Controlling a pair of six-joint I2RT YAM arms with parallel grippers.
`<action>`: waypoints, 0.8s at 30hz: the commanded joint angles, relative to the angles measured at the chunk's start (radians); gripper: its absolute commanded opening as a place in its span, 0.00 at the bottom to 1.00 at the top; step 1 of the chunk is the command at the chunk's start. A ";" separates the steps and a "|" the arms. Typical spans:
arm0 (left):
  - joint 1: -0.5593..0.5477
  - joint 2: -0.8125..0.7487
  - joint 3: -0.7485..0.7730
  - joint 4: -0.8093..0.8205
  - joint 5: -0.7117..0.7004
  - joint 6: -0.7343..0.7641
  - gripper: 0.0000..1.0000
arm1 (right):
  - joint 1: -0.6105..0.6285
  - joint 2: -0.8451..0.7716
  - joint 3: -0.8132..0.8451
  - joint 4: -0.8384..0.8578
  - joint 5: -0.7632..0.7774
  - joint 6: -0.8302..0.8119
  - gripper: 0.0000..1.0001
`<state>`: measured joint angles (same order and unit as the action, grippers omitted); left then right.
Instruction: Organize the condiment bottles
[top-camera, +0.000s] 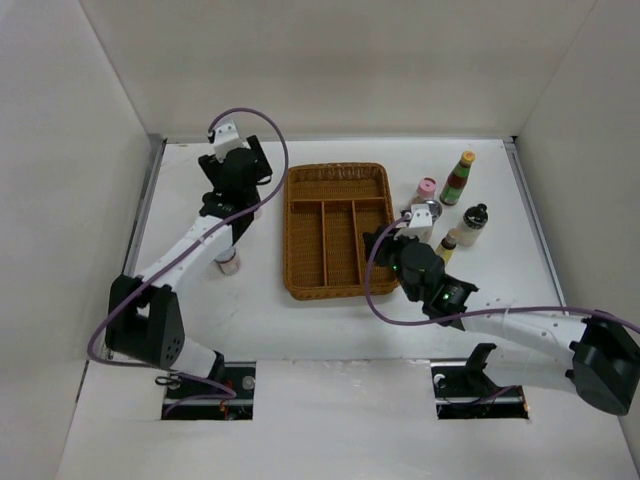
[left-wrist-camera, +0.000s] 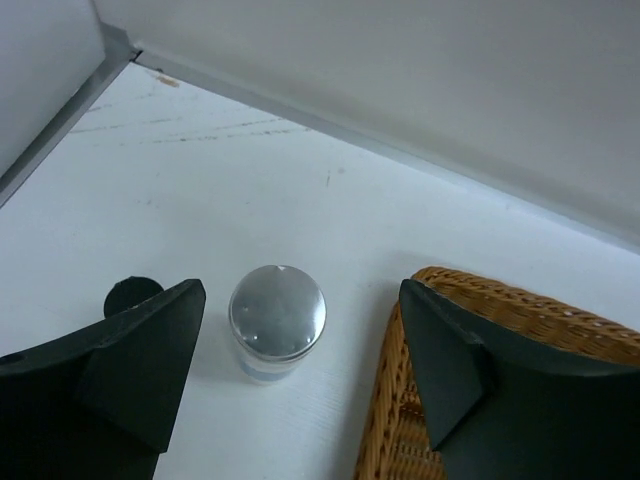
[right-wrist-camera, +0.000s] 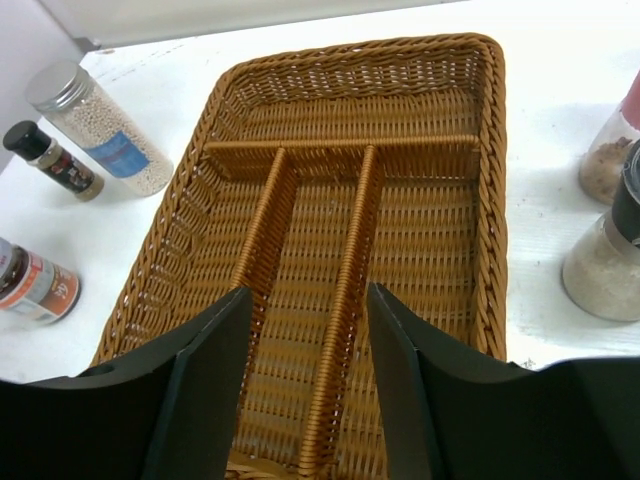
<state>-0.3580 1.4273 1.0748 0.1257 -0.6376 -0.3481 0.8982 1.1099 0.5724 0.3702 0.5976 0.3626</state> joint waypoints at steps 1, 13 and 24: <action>0.030 0.080 0.086 -0.083 0.039 0.029 0.80 | 0.008 0.007 -0.003 0.061 -0.016 -0.002 0.58; 0.060 0.229 0.119 -0.080 0.029 0.015 0.79 | 0.008 0.021 -0.006 0.081 -0.044 -0.004 0.71; 0.066 0.266 0.114 -0.049 0.030 -0.015 0.41 | 0.001 0.005 -0.019 0.081 -0.045 -0.001 0.73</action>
<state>-0.2985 1.7302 1.1610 0.0292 -0.6014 -0.3550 0.8978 1.1278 0.5632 0.3897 0.5655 0.3588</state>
